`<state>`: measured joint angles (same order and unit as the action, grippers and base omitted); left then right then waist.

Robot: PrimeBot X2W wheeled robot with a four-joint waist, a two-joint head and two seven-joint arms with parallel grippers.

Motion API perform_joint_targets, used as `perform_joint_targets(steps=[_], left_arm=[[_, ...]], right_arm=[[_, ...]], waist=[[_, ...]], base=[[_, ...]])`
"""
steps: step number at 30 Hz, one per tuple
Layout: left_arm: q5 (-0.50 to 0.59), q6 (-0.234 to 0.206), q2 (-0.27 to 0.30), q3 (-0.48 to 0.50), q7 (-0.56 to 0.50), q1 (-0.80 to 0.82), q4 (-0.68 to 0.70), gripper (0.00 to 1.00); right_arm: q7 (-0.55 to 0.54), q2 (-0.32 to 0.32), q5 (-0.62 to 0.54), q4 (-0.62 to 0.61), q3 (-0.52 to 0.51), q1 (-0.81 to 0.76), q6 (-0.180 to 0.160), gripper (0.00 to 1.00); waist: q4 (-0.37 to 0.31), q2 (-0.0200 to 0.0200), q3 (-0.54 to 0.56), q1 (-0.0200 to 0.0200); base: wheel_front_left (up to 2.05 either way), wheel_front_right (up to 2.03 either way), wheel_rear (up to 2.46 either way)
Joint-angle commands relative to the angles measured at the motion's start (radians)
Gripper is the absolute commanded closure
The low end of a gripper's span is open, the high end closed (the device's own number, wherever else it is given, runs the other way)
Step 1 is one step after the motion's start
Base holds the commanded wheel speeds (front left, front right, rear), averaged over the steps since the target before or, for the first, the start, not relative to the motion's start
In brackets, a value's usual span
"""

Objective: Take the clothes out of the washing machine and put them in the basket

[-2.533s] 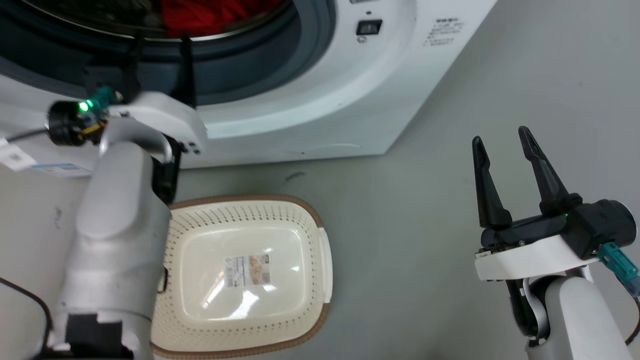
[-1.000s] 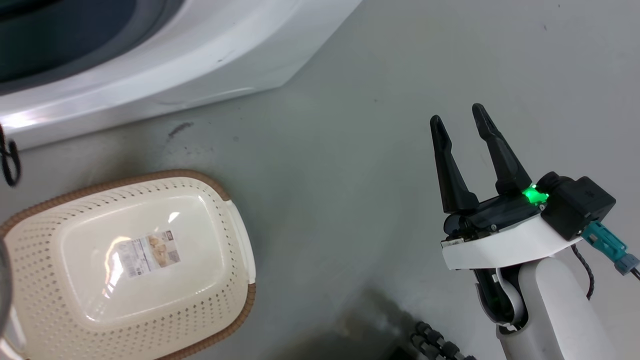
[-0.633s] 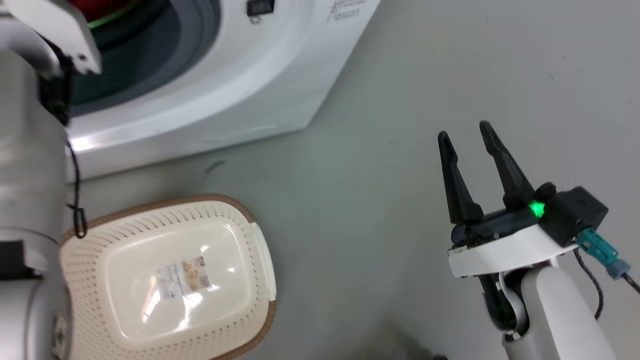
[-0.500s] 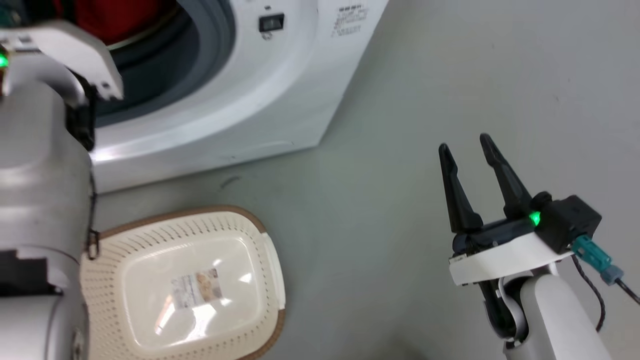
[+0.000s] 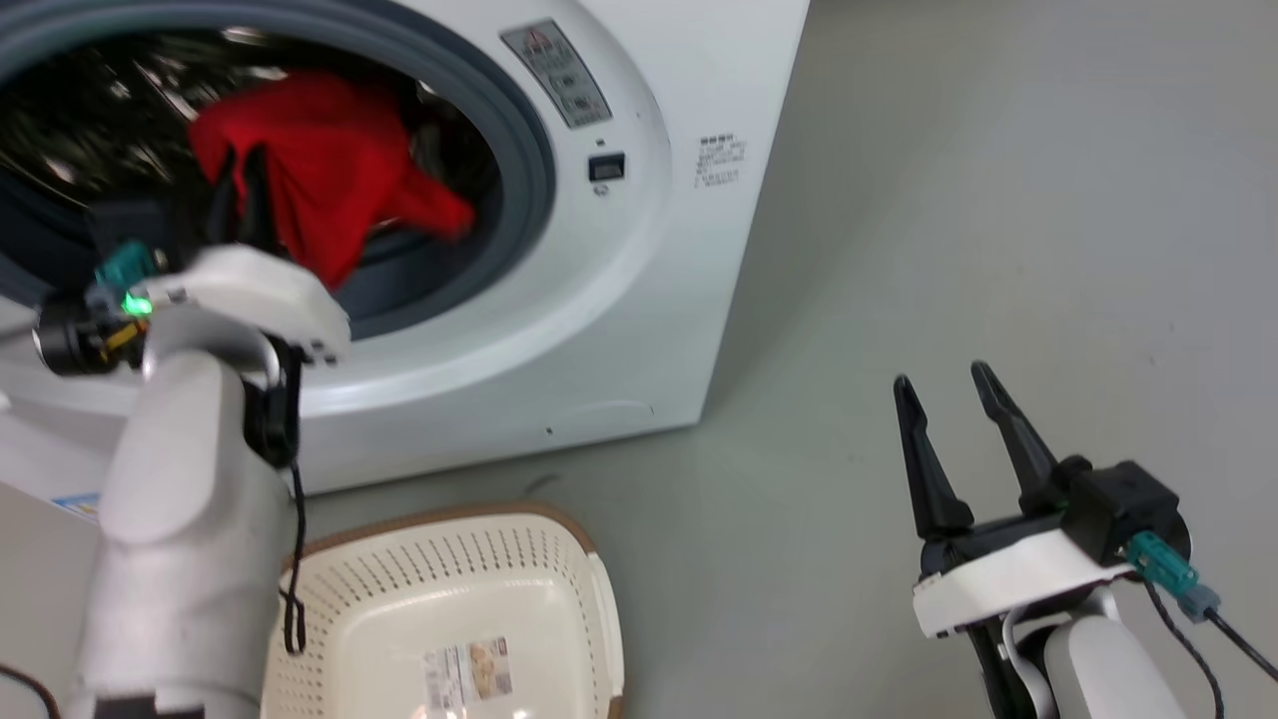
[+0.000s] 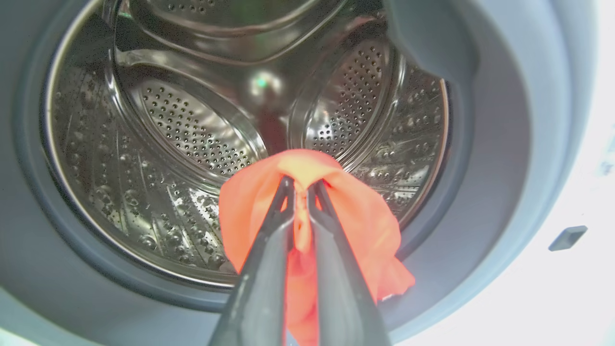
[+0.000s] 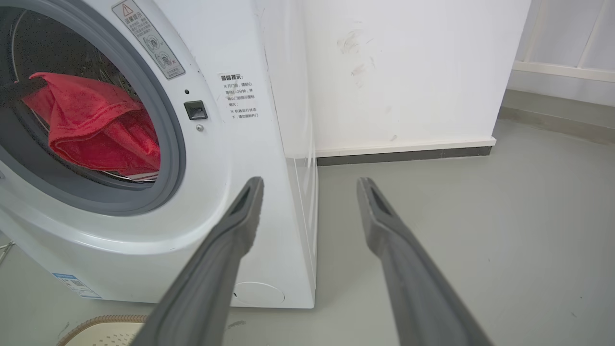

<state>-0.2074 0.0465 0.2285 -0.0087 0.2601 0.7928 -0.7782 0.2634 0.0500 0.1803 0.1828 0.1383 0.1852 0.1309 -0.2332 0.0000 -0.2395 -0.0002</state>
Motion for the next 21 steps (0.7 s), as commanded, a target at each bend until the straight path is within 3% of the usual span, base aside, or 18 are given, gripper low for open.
perform_joint_targets(steps=[1,12,21], left_arm=[[-0.003,0.000,-0.006,0.011,0.007,-0.037,0.035,1.00],[0.026,-0.011,-0.103,0.058,0.005,-0.372,0.431,1.00],[0.030,-0.047,-0.159,0.015,0.005,-0.656,0.721,1.00]], right_arm=[[0.002,0.000,-0.009,0.006,-0.005,-0.018,0.000,0.00],[-0.032,0.000,-0.035,-0.009,-0.046,-0.089,0.000,0.00],[-0.071,0.000,-0.051,-0.051,-0.052,-0.137,0.000,0.00]], waist=[[0.026,0.0000,0.059,0.0002],[0.076,0.0000,0.175,0.0002],[0.114,0.0000,0.209,0.0002]], base=[[0.00,0.00,0.00],[0.00,0.00,0.00],[0.00,0.00,0.00]])
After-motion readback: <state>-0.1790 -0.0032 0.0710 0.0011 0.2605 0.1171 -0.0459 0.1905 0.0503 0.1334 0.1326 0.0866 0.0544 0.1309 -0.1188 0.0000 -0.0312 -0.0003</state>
